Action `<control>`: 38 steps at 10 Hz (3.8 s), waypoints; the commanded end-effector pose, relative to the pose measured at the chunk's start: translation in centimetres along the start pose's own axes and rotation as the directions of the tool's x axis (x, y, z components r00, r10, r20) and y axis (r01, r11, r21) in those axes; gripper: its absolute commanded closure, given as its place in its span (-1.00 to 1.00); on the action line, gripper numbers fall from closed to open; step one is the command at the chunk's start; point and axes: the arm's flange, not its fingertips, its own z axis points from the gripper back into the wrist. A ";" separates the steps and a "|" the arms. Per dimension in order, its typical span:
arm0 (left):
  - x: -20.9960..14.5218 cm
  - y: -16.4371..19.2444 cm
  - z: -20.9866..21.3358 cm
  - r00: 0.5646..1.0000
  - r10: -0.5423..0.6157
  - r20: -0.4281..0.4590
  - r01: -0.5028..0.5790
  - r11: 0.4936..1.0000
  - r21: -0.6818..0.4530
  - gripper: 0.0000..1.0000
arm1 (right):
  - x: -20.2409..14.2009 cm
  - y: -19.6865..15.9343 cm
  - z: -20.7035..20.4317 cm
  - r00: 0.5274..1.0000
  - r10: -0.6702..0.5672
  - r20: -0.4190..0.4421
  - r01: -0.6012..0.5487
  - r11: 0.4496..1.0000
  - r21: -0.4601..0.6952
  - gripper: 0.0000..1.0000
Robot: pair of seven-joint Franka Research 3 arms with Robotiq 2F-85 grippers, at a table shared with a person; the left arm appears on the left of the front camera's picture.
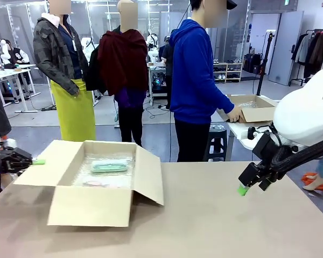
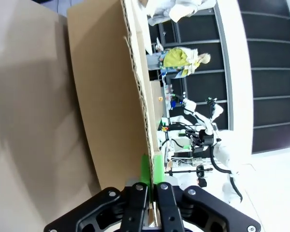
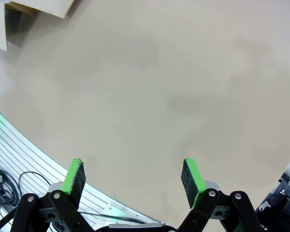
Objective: Pack the glasses set securely to prepare it for shipping.
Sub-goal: Position the Package Box on the left side of the table.
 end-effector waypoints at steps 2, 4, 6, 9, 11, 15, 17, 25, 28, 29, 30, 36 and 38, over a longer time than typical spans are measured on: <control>1.0 -0.6 6.2 0.999 0.026 -0.030 -0.027 0.999 -0.043 0.96 | -0.1 0.1 0.0 1.000 0.015 0.002 -0.015 1.000 0.006 -1.00; 0.6 0.1 11.0 0.997 0.010 -0.073 -0.010 1.000 0.009 0.96 | -0.1 0.1 0.0 1.000 0.015 0.002 -0.015 1.000 0.006 -1.00; 0.5 0.5 14.8 0.994 0.019 -0.105 -0.010 0.997 0.082 0.96 | -0.1 0.1 0.0 1.000 0.015 0.002 -0.015 1.000 0.006 -1.00; 0.2 0.7 17.3 0.999 0.012 -0.043 -0.009 0.998 0.066 0.96 | -0.1 0.1 0.0 1.000 0.015 0.002 -0.015 1.000 0.006 -1.00; -0.3 1.0 16.9 0.999 0.009 -0.043 -0.005 0.995 0.100 0.96 | -0.1 0.1 0.0 1.000 0.015 0.002 -0.015 1.000 0.006 -1.00; -0.3 1.0 16.9 0.999 0.009 -0.043 -0.005 0.995 0.100 0.96 | -0.1 0.1 0.0 1.000 0.015 0.002 -0.015 1.000 0.006 -1.00; -0.2 1.3 16.9 0.999 0.013 -0.037 -0.009 0.996 0.094 0.95 | -0.1 0.1 0.0 1.000 0.015 0.002 -0.015 1.000 0.006 -1.00; -0.7 -2.8 18.0 0.993 -0.115 -0.015 0.115 0.960 0.256 -1.00 | -0.1 0.1 0.0 1.000 0.015 0.002 -0.015 1.000 0.006 -1.00; -3.0 -15.0 14.6 0.909 -0.393 -0.136 0.398 0.724 0.563 -0.81 | -0.1 0.1 0.0 1.000 0.015 0.002 -0.015 1.000 0.006 -1.00; -4.6 -19.0 11.8 0.831 -0.493 -0.260 0.541 0.604 0.585 -0.81 | -0.1 0.1 0.0 1.000 0.015 0.002 -0.015 1.000 0.006 -1.00; -5.8 -22.5 8.4 0.773 -0.540 -0.333 0.615 0.511 0.600 -0.81 | -0.1 0.1 0.0 1.000 0.015 0.002 -0.015 1.000 0.006 -1.00; -15.0 -29.5 -7.7 0.273 -0.504 -0.819 0.942 -0.031 0.333 -0.81 | -0.1 0.1 0.0 1.000 0.015 0.002 -0.015 1.000 0.006 -1.00; -16.6 -31.6 -10.4 0.217 -0.458 -0.862 0.964 -0.036 0.262 -0.81 | -0.1 0.1 0.0 1.000 0.015 0.002 -0.015 1.000 0.006 -1.00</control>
